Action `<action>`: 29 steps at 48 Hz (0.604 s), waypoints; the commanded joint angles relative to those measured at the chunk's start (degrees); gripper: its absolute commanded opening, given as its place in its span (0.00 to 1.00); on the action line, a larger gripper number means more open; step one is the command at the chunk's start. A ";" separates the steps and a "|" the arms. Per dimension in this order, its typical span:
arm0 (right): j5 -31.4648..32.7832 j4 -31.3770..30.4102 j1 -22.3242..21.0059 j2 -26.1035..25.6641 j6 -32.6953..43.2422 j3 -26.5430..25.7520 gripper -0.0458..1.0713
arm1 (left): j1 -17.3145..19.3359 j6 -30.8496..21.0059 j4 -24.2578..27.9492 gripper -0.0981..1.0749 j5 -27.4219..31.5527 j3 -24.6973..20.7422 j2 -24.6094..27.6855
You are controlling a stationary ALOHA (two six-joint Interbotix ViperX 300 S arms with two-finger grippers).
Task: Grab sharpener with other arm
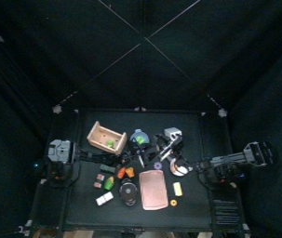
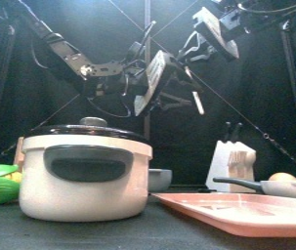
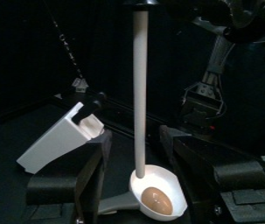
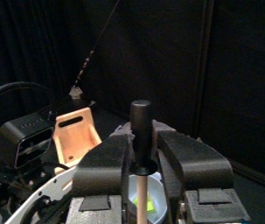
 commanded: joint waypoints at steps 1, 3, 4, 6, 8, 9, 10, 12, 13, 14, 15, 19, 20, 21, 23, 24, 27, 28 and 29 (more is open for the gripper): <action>0.35 -0.62 -0.18 -1.23 0.09 -1.49 0.53 | 0.18 0.09 0.18 0.82 -0.35 -1.85 -0.26; 0.35 -0.62 -0.18 -1.14 0.18 -1.49 0.53 | 0.26 0.00 0.18 0.82 -0.35 -2.02 -0.18; 0.26 -0.62 -0.18 -1.14 0.18 -1.49 0.53 | 0.35 0.00 0.18 0.81 -0.35 -2.11 -0.09; 0.35 -0.62 -0.18 -1.14 0.18 -1.49 0.53 | 0.53 0.00 0.18 0.81 -0.35 -2.29 0.09; 0.35 -0.62 -0.18 -1.14 0.18 -1.58 0.53 | 0.53 0.09 0.18 0.81 -0.35 -2.64 0.35; 0.35 -0.62 -0.26 -1.14 0.26 -1.58 0.53 | 0.44 0.18 0.18 0.81 -0.35 -2.81 0.44; 0.26 -0.62 -0.26 -1.05 0.18 -1.58 0.53 | 0.44 0.18 0.18 0.80 -0.35 -3.08 0.70; 0.35 -0.62 -0.26 -1.05 0.26 -1.58 0.53 | 0.53 0.09 0.18 0.79 -0.35 -3.43 1.05; 0.35 -0.62 -0.26 -1.05 0.26 -1.58 0.53 | 0.53 0.00 0.18 0.78 -0.35 -3.52 1.23; 0.35 -0.62 -0.26 -1.05 0.26 -1.58 0.53 | 0.53 0.00 0.18 0.77 -0.35 -3.69 1.32; 0.26 -0.62 -0.26 -1.05 0.26 -1.58 0.53 | 0.62 0.00 0.09 0.76 -0.35 -3.78 1.41; 0.26 -0.62 -0.35 -1.05 0.18 -1.49 0.53 | 0.79 0.09 -0.53 0.70 -0.35 -3.60 1.58; 0.35 -0.62 -0.26 -1.05 0.09 -1.49 0.53 | 0.79 0.18 -0.62 0.68 -0.35 -3.52 1.49; 0.35 -0.62 -0.35 -1.05 0.09 -1.41 0.53 | 0.79 0.18 -0.62 0.66 -0.35 -3.34 1.49; 0.26 -0.53 -0.35 -1.05 0.09 -1.32 0.53 | 0.79 0.09 -0.70 0.62 -0.35 -3.16 1.41; 0.35 -0.44 -0.35 -1.05 0.09 -1.32 0.53 | 0.79 0.09 -0.70 0.59 -0.35 -2.99 1.32; 0.00 -0.44 -0.26 -1.05 0.00 -1.14 0.54 | 0.79 0.09 -0.70 0.55 -0.35 -2.72 1.23; 0.00 -0.35 -0.26 -0.97 0.00 -1.05 0.54 | 0.79 0.09 -0.70 0.54 -0.35 -2.72 1.14; 0.00 -0.35 -0.26 -0.97 0.00 -0.97 0.55 | 0.79 0.09 -0.70 0.53 -0.26 -2.64 1.05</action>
